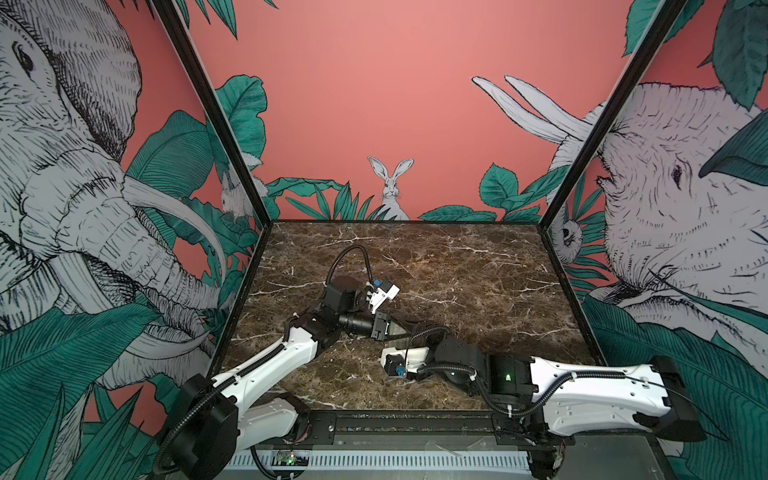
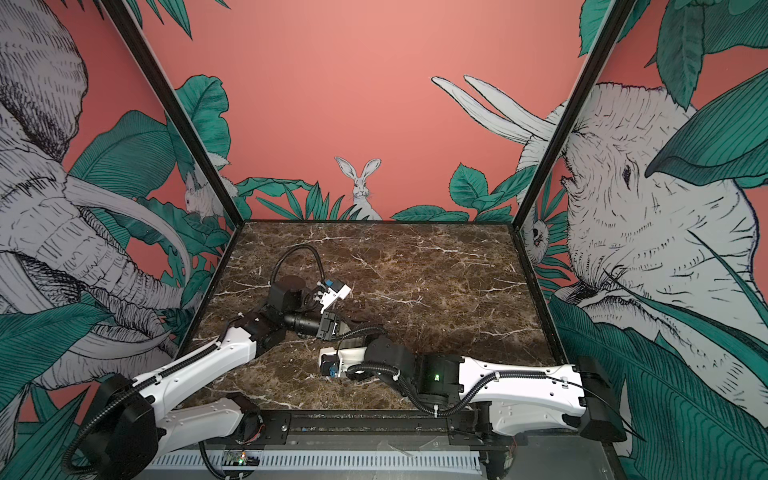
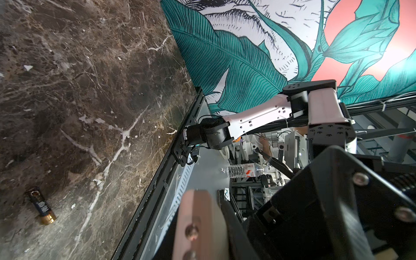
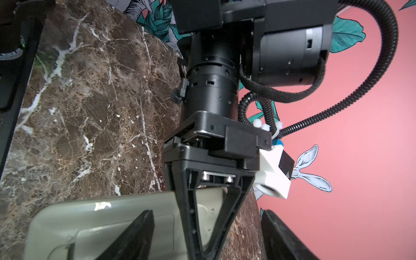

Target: Load the batteries into the remote control

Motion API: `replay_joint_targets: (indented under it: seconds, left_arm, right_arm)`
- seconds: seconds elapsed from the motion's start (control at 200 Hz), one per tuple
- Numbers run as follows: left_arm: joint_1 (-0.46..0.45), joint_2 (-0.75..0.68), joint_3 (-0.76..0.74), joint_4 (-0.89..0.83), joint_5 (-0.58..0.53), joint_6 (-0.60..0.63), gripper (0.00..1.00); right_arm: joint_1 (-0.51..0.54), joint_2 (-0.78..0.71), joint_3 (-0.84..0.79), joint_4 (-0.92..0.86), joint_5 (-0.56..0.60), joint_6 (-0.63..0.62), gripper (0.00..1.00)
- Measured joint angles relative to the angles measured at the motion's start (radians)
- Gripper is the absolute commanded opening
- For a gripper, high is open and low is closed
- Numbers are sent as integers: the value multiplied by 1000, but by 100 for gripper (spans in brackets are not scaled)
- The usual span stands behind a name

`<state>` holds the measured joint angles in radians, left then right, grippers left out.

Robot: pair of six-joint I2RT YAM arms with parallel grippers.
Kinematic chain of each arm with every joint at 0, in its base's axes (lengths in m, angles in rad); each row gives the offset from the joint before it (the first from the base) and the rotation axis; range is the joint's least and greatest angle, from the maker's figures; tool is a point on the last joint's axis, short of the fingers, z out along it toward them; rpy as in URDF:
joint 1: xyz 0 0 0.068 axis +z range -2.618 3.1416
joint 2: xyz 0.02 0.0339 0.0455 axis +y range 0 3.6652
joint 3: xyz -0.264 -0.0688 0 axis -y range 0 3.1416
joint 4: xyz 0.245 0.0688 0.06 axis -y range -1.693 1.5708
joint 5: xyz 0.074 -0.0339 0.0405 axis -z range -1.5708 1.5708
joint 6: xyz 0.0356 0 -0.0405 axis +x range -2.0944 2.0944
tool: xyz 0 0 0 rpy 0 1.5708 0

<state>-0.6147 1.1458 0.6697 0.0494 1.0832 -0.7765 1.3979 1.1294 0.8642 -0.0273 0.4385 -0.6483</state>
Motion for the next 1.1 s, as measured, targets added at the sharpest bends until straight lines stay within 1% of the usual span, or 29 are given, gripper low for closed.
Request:
replay_joint_targets:
  seconds: [0.08, 0.235, 0.36, 0.465, 0.745, 0.89, 1.095]
  left_arm:
    - [0, 0, 0, -5, 2, 0, 0]
    - [0, 1, 0, -25, 6, 5, 0]
    - [0, 2, 0, -28, 12, 6, 0]
    - [0, 4, 0, -29, 17, 6, 0]
    - [0, 7, -1, -37, 18, 12, 0]
    - [0, 7, -5, -43, 16, 14, 0]
    - [0, 7, -5, -45, 16, 18, 0]
  right_arm:
    - [0, -10, 0, -13, -15, 2, 77]
    - [0, -32, 1, -69, -99, 32, 79]
    - [0, -29, 13, -127, -160, 59, 81]
    - [-1, -9, 40, -153, -186, 73, 82]
    - [-6, 27, 71, -170, -210, 95, 84]
    - [-8, 29, 74, -180, -214, 107, 91]
    - [-11, 29, 76, -182, -212, 118, 96]
